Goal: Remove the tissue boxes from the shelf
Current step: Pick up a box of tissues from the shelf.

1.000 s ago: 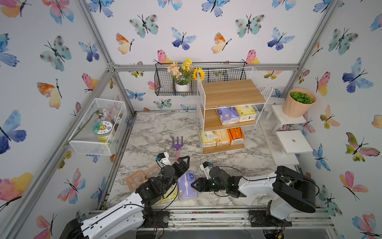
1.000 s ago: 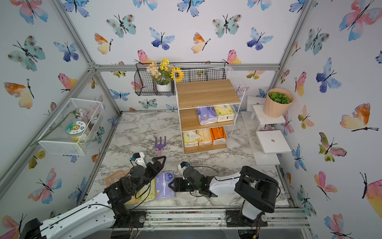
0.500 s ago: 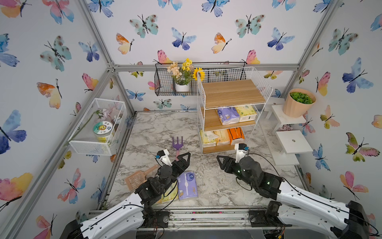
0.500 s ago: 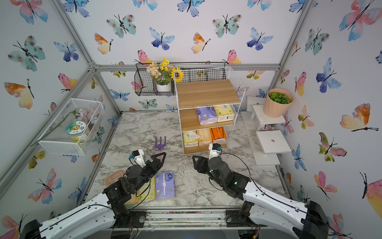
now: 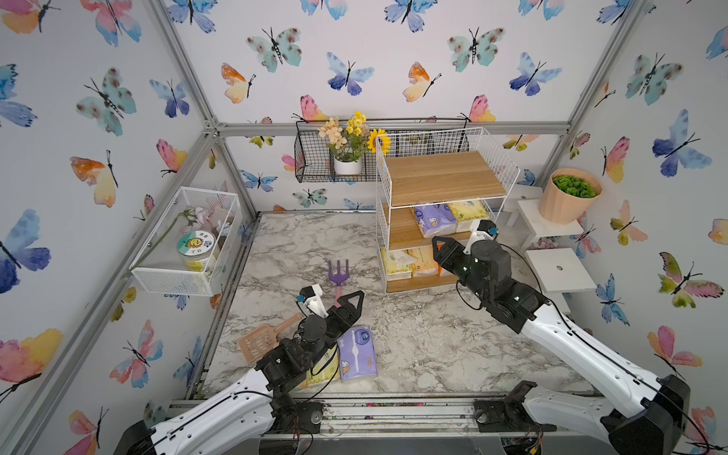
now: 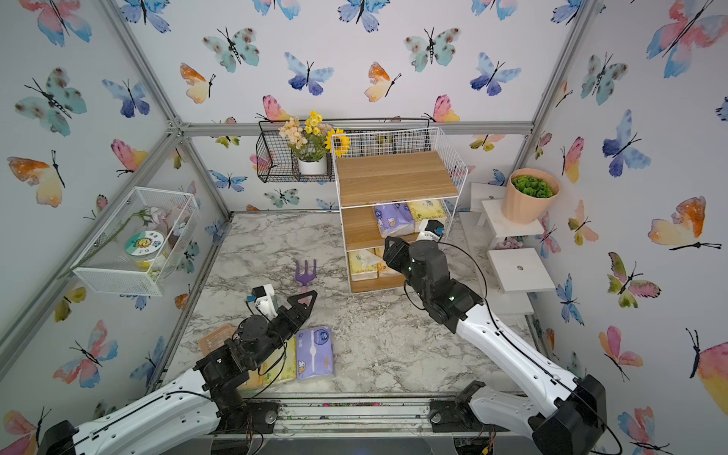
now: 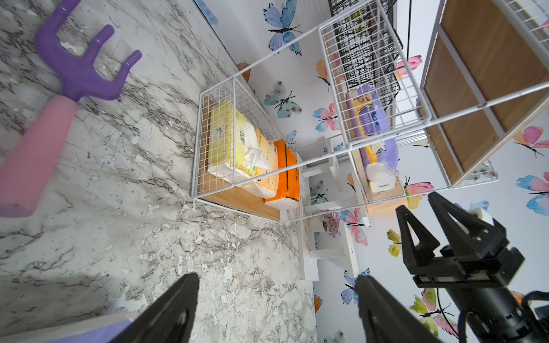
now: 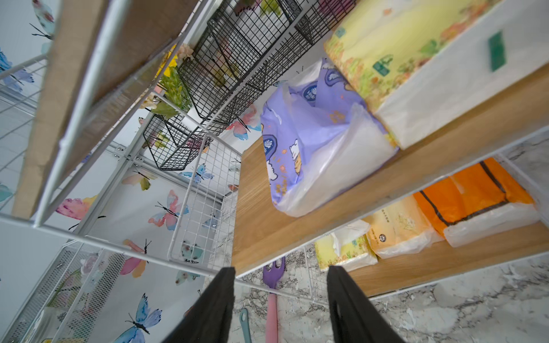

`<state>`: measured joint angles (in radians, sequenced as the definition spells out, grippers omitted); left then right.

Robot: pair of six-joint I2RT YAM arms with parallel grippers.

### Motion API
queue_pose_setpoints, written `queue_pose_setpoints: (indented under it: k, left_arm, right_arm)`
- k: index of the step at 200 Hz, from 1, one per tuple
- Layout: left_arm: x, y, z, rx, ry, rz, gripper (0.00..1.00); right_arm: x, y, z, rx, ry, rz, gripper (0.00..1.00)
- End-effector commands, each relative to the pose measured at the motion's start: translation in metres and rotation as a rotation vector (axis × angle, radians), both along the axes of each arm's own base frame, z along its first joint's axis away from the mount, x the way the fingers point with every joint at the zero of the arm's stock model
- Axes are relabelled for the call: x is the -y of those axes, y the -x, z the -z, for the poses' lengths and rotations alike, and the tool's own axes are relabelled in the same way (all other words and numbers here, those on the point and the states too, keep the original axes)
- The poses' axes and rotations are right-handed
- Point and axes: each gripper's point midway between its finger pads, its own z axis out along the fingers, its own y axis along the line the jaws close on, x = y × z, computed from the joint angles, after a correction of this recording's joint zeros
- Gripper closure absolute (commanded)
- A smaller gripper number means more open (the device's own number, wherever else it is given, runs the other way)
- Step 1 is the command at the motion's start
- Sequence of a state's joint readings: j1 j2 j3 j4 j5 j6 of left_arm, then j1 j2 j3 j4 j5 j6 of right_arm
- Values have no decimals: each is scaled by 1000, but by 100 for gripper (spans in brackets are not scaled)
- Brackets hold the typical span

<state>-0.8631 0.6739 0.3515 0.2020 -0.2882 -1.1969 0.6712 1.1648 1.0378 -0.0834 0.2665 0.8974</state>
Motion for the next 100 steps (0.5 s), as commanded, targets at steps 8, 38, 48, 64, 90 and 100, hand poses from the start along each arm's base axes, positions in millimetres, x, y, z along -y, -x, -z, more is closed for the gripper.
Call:
queue_pose_setpoints:
  k: [8,38,48,64,90,100]
  left_arm:
    - [-3,5,4,-1,7,13,13]
    - [-7,6,3,7,15,5,13]
    - [-7,6,2,10,17,5,13]
    - [-8,7,1,12,21,5,13]
    - [-10,9,1,10,37,3,13]
    - [-10,9,1,11,40,3,13]
  right_arm:
    - [1,-16,-9,-3,-7,39,47]
    - [5,-33,-2,-41,8,90,53]
    - [6,-37,0,-51,17,106,54]
    - [8,-44,3,-61,20,114,56]
    - [12,-53,6,-81,26,134,61]
    - [14,-55,8,-86,29,143,63]
